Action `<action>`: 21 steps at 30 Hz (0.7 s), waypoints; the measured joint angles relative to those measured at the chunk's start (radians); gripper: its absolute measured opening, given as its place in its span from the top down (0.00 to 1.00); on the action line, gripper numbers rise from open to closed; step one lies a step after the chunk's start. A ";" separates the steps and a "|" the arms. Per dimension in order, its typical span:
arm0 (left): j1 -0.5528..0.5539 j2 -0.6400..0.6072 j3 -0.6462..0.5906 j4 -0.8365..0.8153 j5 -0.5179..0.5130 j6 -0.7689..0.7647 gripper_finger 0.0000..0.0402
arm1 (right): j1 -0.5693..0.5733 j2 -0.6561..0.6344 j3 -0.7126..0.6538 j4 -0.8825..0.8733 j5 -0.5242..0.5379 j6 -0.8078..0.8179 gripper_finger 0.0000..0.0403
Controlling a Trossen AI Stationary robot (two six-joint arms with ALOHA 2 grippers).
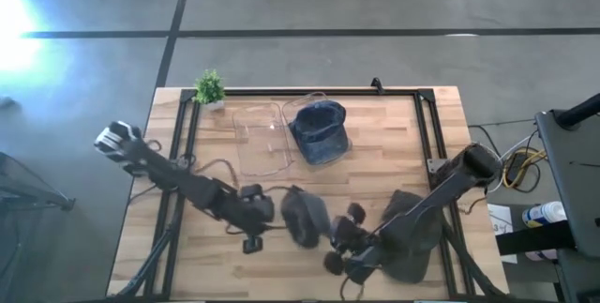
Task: Pick & Place hat
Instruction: Put the left black cap into the left transparent bin
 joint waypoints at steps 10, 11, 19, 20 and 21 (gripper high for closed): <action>0.021 -0.251 -0.048 -0.079 -0.268 -0.160 0.78 | 0.015 0.002 0.235 -0.239 0.227 -1.424 0.96; 0.023 -0.263 -0.056 -0.094 -0.283 -0.174 0.78 | 0.015 0.006 0.230 -0.280 0.227 -1.437 0.97; 0.061 -0.313 -0.227 -0.063 -0.290 -0.316 0.78 | 0.074 0.102 0.096 -0.235 -0.005 -1.488 0.97; 0.070 -0.313 -0.267 -0.025 -0.260 -0.347 0.78 | 0.080 0.127 0.086 -0.215 -0.030 -1.499 0.97; 0.079 -0.309 -0.312 0.039 -0.222 -0.379 0.78 | 0.085 0.155 0.079 -0.205 -0.048 -1.505 0.97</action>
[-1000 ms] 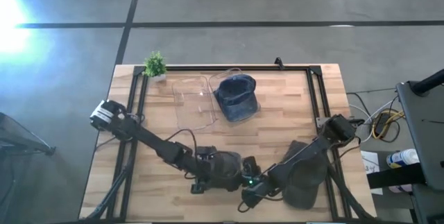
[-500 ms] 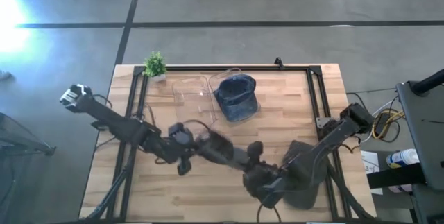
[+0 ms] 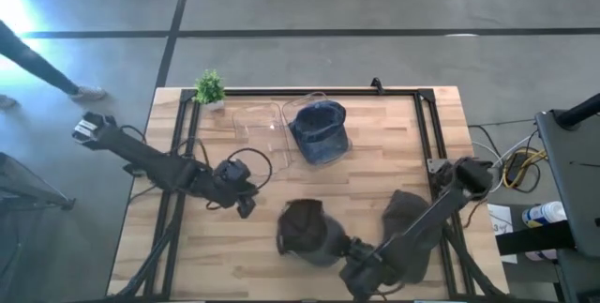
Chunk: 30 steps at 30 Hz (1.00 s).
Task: Pick & Place hat
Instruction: Put the left black cap into the left transparent bin
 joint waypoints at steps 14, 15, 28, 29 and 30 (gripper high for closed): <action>0.040 0.277 -0.130 0.556 0.128 -0.016 0.78 | 0.012 0.139 0.098 0.055 -0.049 0.037 0.97; 0.044 0.314 -0.107 0.553 0.142 0.002 0.78 | 0.012 0.139 0.103 0.067 -0.052 0.027 0.97; 0.006 0.654 0.210 0.621 0.305 0.144 0.78 | -0.016 0.192 0.100 0.074 -0.037 0.148 0.97; 0.000 0.679 0.230 0.597 0.309 0.151 0.78 | -0.021 0.196 0.101 0.073 -0.029 0.148 0.97; -0.007 0.700 0.245 0.570 0.308 0.153 0.78 | -0.025 0.198 0.101 0.073 -0.014 0.148 0.97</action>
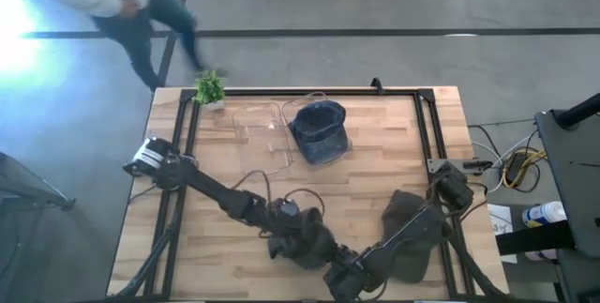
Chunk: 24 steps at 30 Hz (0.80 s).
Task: Pick & Place hat
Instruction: Put the left black cap into the left transparent bin
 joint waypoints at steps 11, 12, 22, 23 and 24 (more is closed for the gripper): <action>-0.039 0.053 0.049 -0.106 -0.152 0.059 0.78 | -0.004 -0.021 -0.003 -0.045 0.228 0.146 0.97; -0.040 0.035 0.050 -0.140 -0.178 0.072 0.78 | -0.003 -0.023 -0.003 -0.047 0.249 0.174 0.97; -0.040 -0.110 0.009 -0.134 -0.266 0.168 0.78 | -0.019 -0.050 0.017 0.013 0.378 0.194 0.97; -0.039 -0.099 0.006 -0.112 -0.231 0.166 0.78 | -0.024 -0.049 0.016 0.034 0.378 0.161 0.97; -0.038 -0.087 0.006 -0.095 -0.198 0.172 0.78 | -0.030 -0.049 0.016 0.053 0.378 0.135 0.97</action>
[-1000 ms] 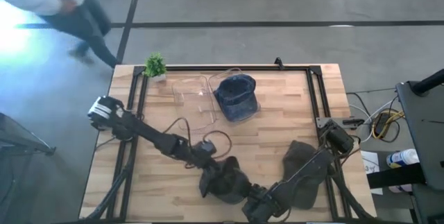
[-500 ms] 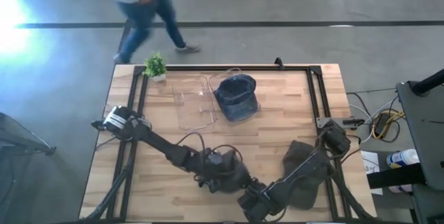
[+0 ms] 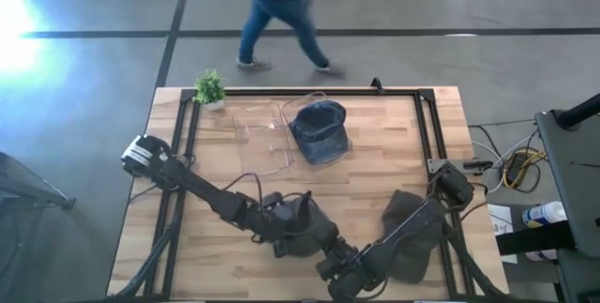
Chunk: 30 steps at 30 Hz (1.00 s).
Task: Pick & Place hat
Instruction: Put the left black cap into the left transparent bin
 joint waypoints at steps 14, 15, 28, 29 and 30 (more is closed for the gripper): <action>0.009 -0.285 0.299 -0.552 -0.223 0.229 0.78 | -0.023 -0.085 0.014 0.152 0.076 -0.073 0.97; 0.009 -0.307 0.318 -0.575 -0.255 0.228 0.78 | -0.027 -0.101 0.014 0.176 0.080 -0.073 0.97; -0.186 -0.533 0.566 -0.764 -0.802 0.314 0.78 | -0.260 -0.315 0.015 0.448 -0.104 0.884 0.97; -0.214 -0.539 0.565 -0.792 -0.820 0.312 0.78 | -0.280 -0.313 0.013 0.465 -0.092 0.989 0.97; -0.243 -0.544 0.562 -0.816 -0.836 0.301 0.78 | -0.302 -0.306 0.011 0.476 -0.072 1.084 0.97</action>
